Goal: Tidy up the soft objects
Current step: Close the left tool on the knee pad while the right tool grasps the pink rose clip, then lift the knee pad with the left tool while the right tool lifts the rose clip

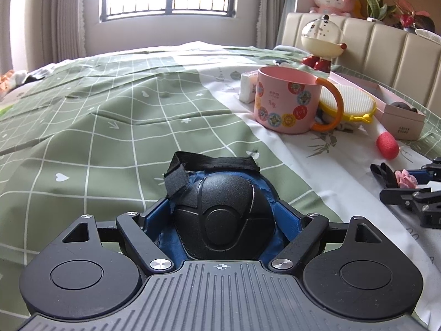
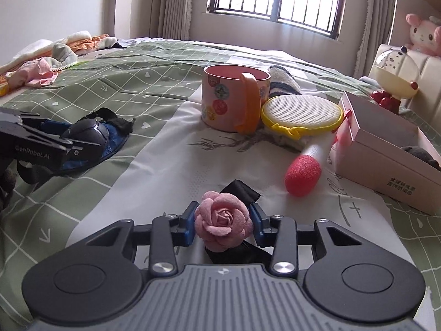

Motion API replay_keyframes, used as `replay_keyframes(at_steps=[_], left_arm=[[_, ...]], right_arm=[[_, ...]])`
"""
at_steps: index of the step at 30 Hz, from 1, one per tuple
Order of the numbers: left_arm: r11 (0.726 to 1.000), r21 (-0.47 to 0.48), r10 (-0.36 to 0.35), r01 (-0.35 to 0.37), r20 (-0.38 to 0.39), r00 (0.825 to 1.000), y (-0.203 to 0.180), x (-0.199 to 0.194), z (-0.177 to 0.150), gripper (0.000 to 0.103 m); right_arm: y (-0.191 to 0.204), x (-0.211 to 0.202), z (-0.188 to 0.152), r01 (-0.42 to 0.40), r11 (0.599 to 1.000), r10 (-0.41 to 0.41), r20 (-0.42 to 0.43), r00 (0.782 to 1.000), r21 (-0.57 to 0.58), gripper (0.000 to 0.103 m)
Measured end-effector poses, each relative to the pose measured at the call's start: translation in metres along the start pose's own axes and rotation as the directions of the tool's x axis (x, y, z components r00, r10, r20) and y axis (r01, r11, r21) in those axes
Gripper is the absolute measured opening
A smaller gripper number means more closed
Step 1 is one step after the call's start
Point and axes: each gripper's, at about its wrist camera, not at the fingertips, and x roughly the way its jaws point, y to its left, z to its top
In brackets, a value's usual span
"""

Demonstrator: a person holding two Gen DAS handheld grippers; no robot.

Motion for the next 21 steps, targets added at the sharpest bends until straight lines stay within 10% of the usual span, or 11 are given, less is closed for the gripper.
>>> replay_keyframes(at_steps=[9, 21], left_arm=[[0.998, -0.065, 0.002, -0.001, 0.009, 1.000, 0.003, -0.002, 0.001, 0.087], [0.997, -0.071, 0.029, -0.028, 0.006, 1.000, -0.002, 0.000, 0.001, 0.087]], right_arm=[[-0.014, 0.002, -0.003, 0.020, 0.996, -0.019, -0.008, 1.000, 0.087, 0.066], [0.002, -0.003, -0.007, 0.027, 1.000, -0.027, 0.032, 0.999, 0.000, 0.042]])
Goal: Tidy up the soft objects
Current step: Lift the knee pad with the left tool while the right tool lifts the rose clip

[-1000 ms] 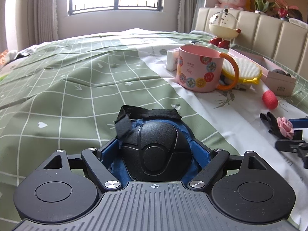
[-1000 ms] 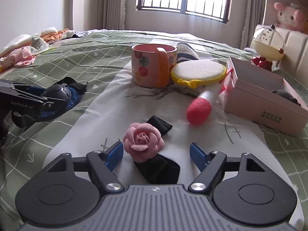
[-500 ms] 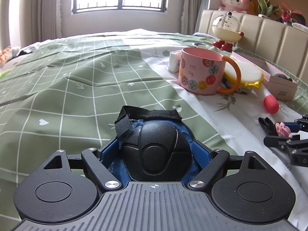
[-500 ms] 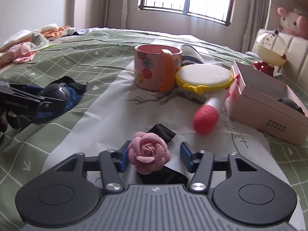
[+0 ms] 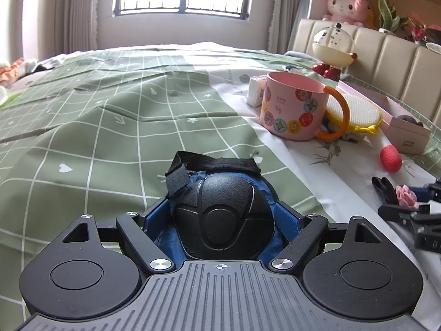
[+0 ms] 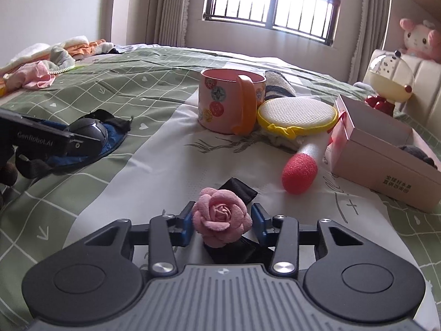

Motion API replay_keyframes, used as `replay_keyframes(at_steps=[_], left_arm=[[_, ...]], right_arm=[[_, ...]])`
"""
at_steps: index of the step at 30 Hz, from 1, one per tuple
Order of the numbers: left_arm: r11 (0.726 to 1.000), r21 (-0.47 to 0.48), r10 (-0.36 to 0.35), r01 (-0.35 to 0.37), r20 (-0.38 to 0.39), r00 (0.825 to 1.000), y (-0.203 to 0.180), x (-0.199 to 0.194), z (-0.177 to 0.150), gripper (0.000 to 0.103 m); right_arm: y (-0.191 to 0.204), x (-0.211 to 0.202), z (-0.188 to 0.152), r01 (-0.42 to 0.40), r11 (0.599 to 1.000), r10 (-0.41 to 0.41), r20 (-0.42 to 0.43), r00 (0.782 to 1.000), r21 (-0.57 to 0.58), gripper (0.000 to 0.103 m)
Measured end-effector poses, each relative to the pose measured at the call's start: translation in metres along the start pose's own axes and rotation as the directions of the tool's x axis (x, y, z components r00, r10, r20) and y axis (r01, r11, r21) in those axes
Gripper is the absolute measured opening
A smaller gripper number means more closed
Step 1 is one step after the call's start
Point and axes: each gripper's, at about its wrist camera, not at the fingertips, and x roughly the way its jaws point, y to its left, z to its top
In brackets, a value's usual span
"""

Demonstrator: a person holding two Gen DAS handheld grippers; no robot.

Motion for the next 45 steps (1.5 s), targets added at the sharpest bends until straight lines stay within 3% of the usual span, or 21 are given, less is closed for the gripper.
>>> replay_keyframes(at_steps=[5, 8, 18, 30, 45], left_arm=[[0.999, -0.020, 0.029, -0.029, -0.013, 0.999, -0.005, 0.002, 0.002, 0.087], [0.999, -0.012, 0.041, -0.041, -0.024, 0.999, -0.006, 0.002, 0.004, 0.086], [0.998, -0.031, 0.056, -0.057, -0.026, 0.998, -0.011, -0.011, 0.001, 0.084], [0.999, -0.020, 0.038, -0.040, -0.104, 0.994, -0.015, -0.018, 0.005, 0.084], [0.998, -0.055, -0.045, 0.042, -0.047, 0.998, -0.013, -0.030, 0.015, 0.082]], right_arm=[[-0.004, -0.004, 0.007, -0.015, 0.999, 0.017, -0.059, 0.998, 0.037, 0.042], [-0.006, -0.015, 0.011, -0.055, 0.998, 0.058, -0.093, 0.994, 0.036, 0.032], [-0.004, -0.027, 0.030, -0.071, 0.997, 0.069, -0.081, 0.994, -0.014, 0.031], [0.011, -0.018, 0.033, -0.100, 0.993, 0.093, -0.102, 0.990, -0.062, 0.031], [0.014, -0.018, 0.055, -0.154, 0.982, 0.145, -0.088, 0.986, -0.108, 0.031]])
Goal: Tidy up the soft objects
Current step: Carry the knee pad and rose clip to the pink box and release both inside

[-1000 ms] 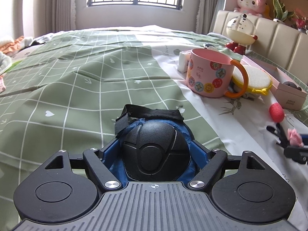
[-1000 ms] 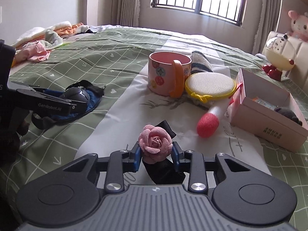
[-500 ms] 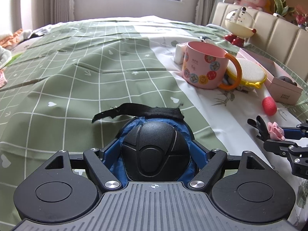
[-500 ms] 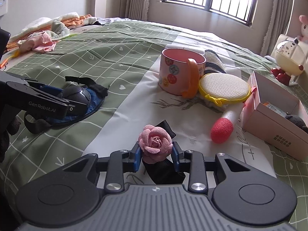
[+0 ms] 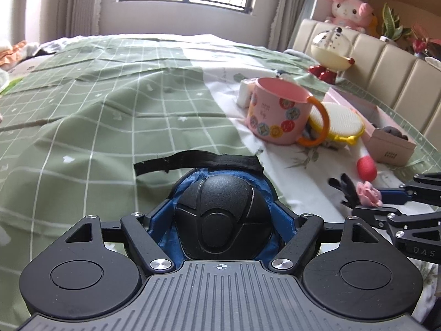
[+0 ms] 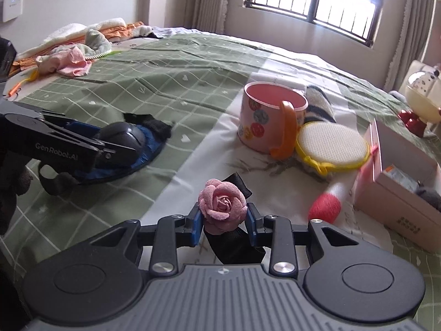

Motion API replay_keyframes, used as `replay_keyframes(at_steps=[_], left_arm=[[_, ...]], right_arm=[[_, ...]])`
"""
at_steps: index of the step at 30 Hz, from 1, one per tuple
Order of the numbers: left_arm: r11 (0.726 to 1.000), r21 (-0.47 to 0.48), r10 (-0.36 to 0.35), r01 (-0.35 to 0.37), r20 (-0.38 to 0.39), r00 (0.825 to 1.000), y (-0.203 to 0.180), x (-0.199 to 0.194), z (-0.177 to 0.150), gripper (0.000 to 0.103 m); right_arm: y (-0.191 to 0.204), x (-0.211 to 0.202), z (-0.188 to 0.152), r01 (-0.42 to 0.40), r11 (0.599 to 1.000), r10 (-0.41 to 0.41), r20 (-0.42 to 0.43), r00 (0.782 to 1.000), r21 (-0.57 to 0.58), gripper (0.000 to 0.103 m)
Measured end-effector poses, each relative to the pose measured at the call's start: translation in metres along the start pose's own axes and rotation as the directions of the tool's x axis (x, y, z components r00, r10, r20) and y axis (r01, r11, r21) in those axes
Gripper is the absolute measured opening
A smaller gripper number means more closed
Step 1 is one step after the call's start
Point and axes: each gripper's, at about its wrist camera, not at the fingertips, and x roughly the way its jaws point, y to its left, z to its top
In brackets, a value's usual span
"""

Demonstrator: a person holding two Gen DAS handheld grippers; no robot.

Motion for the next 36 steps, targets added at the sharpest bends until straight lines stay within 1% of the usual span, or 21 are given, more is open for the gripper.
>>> replay_keyframes(at_steps=[4, 6, 8, 10, 12, 14, 17, 19, 22, 24, 28, 31, 36], left_arm=[[0.998, 0.051, -0.038, 0.037, 0.017, 0.999, -0.008, -0.004, 0.027, 0.082], [0.997, 0.076, -0.037, 0.033, 0.049, 0.998, -0.010, -0.004, 0.047, 0.082], [0.996, 0.080, -0.033, 0.027, 0.079, 0.996, -0.010, 0.000, 0.068, 0.082], [0.997, 0.081, -0.026, 0.017, 0.105, 0.994, -0.010, 0.007, 0.088, 0.082], [0.996, 0.092, -0.015, 0.003, 0.127, 0.992, -0.012, 0.018, 0.108, 0.082], [0.995, 0.096, -0.008, -0.005, 0.135, 0.991, -0.016, 0.030, 0.127, 0.082], [0.997, 0.082, -0.010, -0.001, 0.131, 0.991, -0.021, 0.050, 0.157, 0.082], [0.998, 0.063, -0.014, 0.007, 0.116, 0.993, -0.024, 0.065, 0.173, 0.082], [0.999, 0.007, -0.047, 0.046, 0.058, 0.997, -0.031, 0.089, 0.188, 0.082], [0.996, -0.031, -0.081, 0.081, 0.011, 0.997, -0.038, 0.104, 0.190, 0.082], [0.983, -0.088, -0.163, 0.158, -0.057, 0.985, -0.071, 0.124, 0.185, 0.082], [0.977, -0.084, -0.203, 0.196, -0.080, 0.976, -0.106, 0.133, 0.181, 0.082], [0.965, -0.051, -0.260, 0.257, -0.089, 0.961, -0.167, 0.140, 0.186, 0.082]], right_arm=[[-0.003, -0.007, 0.031, -0.022, 0.999, 0.025, 0.054, 0.998, -0.047, 0.031], [-0.009, -0.010, 0.051, -0.041, 0.997, 0.046, 0.089, 0.995, -0.058, 0.031], [-0.018, -0.012, 0.072, -0.055, 0.997, 0.061, 0.120, 0.991, -0.052, 0.031], [-0.029, -0.012, 0.094, -0.047, 0.997, 0.056, 0.163, 0.985, -0.059, 0.031], [-0.037, -0.009, 0.113, 0.005, 0.997, 0.011, 0.212, 0.977, -0.076, 0.031], [-0.046, -0.003, 0.131, 0.066, 0.994, -0.045, 0.234, 0.971, -0.084, 0.031], [-0.066, 0.006, 0.151, 0.137, 0.988, -0.115, 0.241, 0.964, -0.076, 0.031], [-0.084, 0.010, 0.158, 0.175, 0.983, -0.160, 0.224, 0.961, -0.053, 0.031], [-0.117, 0.010, 0.159, 0.215, 0.977, -0.210, 0.186, 0.960, -0.004, 0.031], [-0.139, 0.006, 0.154, 0.241, 0.970, -0.242, 0.167, 0.956, 0.026, 0.031], [-0.180, -0.010, 0.137, 0.307, 0.949, -0.315, 0.151, 0.937, 0.074, 0.032], [-0.209, -0.021, 0.122, 0.342, 0.933, -0.355, 0.138, 0.925, 0.108, 0.032], [-0.251, -0.033, 0.099, 0.388, 0.908, -0.408, 0.119, 0.905, 0.161, 0.032]])
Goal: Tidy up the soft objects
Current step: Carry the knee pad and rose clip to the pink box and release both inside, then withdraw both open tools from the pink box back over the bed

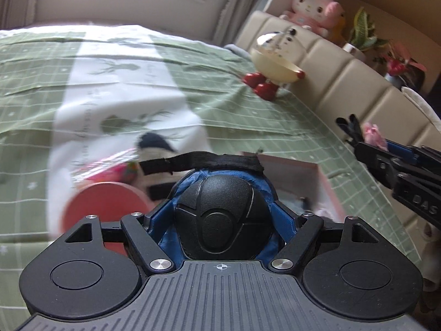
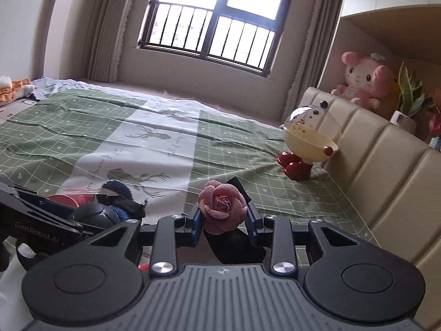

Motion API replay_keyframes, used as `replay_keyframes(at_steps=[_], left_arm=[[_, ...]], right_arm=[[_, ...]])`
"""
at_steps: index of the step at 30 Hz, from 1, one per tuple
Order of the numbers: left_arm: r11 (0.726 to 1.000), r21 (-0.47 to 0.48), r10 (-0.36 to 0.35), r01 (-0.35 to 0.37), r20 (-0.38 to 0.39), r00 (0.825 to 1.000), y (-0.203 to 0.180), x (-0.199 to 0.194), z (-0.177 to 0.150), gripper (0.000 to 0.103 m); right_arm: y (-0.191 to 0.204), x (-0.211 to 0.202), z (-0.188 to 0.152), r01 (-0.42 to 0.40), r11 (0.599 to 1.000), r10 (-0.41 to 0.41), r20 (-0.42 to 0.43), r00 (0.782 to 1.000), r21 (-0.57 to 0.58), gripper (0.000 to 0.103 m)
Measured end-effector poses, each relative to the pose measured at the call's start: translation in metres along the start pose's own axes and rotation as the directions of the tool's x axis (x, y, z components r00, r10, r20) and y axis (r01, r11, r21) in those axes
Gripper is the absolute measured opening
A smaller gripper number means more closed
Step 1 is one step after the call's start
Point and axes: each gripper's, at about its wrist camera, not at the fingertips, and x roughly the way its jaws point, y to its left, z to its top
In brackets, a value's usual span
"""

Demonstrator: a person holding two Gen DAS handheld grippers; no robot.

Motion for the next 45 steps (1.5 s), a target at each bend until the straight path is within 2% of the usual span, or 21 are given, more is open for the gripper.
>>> replay_keyframes(at_steps=[6, 8, 10, 11, 12, 14, 15, 19, 21, 23, 26, 30, 34, 37, 41, 44, 45], left_arm=[[0.998, 0.041, -0.054, 0.055, -0.011, 0.998, -0.058, 0.025, 0.013, 0.082], [0.996, 0.052, -0.069, 0.069, -0.005, 0.998, -0.071, 0.032, 0.018, 0.083], [0.993, 0.066, -0.095, 0.095, -0.002, 0.995, -0.081, 0.040, 0.024, 0.083], [0.991, 0.070, -0.117, 0.117, -0.013, 0.993, -0.085, 0.045, 0.027, 0.082], [0.988, 0.065, -0.137, 0.139, -0.031, 0.990, -0.087, 0.050, 0.028, 0.083], [0.988, 0.041, -0.145, 0.148, -0.061, 0.988, -0.087, 0.061, 0.029, 0.083], [0.989, 0.035, -0.142, 0.144, -0.069, 0.988, -0.086, 0.065, 0.029, 0.083], [0.993, 0.071, -0.085, 0.092, -0.093, 0.992, -0.084, 0.072, 0.019, 0.083], [0.993, 0.082, -0.078, 0.089, -0.120, 0.990, -0.084, 0.076, 0.015, 0.083], [0.990, 0.082, -0.101, 0.112, -0.131, 0.986, -0.085, 0.078, 0.013, 0.083], [0.990, 0.110, -0.086, 0.088, -0.027, 0.996, -0.092, 0.069, 0.014, 0.082], [0.976, 0.210, -0.057, 0.063, -0.034, 0.998, -0.104, 0.072, 0.015, 0.082], [0.961, 0.274, -0.048, 0.039, 0.027, 0.998, -0.107, 0.071, 0.008, 0.082], [0.930, 0.366, -0.065, 0.047, 0.038, 0.997, -0.113, 0.074, -0.003, 0.083], [0.832, 0.553, 0.015, -0.030, 0.031, 0.999, -0.128, 0.087, -0.029, 0.083], [0.794, 0.597, 0.088, -0.119, 0.081, 0.993, -0.131, 0.098, -0.042, 0.080], [0.806, 0.582, 0.076, -0.113, 0.087, 0.993, -0.129, 0.099, -0.043, 0.081]], right_arm=[[-0.047, 0.013, -0.009, -0.002, 0.994, 0.006, -0.032, 0.999, 0.113, 0.032], [-0.060, 0.020, -0.012, -0.019, 0.986, 0.029, -0.052, 0.998, 0.166, 0.032], [-0.071, 0.029, -0.015, -0.073, 0.971, 0.092, -0.072, 0.993, 0.226, 0.034], [-0.078, 0.034, -0.018, -0.099, 0.960, 0.124, -0.082, 0.989, 0.261, 0.037], [-0.083, 0.038, -0.020, -0.106, 0.950, 0.139, -0.092, 0.986, 0.293, 0.046], [-0.093, 0.041, -0.026, -0.122, 0.930, 0.163, -0.091, 0.982, 0.346, 0.056], [-0.098, 0.042, -0.029, -0.124, 0.922, 0.165, -0.085, 0.983, 0.367, 0.057], [-0.104, 0.037, -0.037, -0.089, 0.926, 0.129, -0.087, 0.988, 0.367, 0.057], [-0.103, 0.034, -0.039, -0.058, 0.935, 0.096, -0.094, 0.991, 0.350, 0.057], [-0.100, 0.029, -0.040, -0.027, 0.943, 0.061, -0.091, 0.994, 0.333, 0.057], [-0.097, 0.018, -0.041, 0.004, 0.950, 0.019, -0.071, 0.997, 0.312, 0.057], [-0.091, 0.006, -0.041, 0.061, 0.962, -0.054, -0.034, 0.998, 0.266, 0.063], [-0.087, -0.001, -0.044, 0.061, 0.963, -0.059, -0.016, 0.998, 0.261, 0.064], [-0.086, -0.001, -0.048, 0.043, 0.963, -0.040, -0.018, 0.999, 0.266, 0.065], [-0.080, 0.004, -0.058, 0.038, 0.966, -0.029, -0.039, 0.999, 0.257, 0.066], [-0.075, 0.009, -0.065, 0.044, 0.970, -0.032, -0.054, 0.998, 0.238, 0.066], [-0.075, 0.010, -0.067, 0.045, 0.972, -0.033, -0.056, 0.998, 0.231, 0.066]])
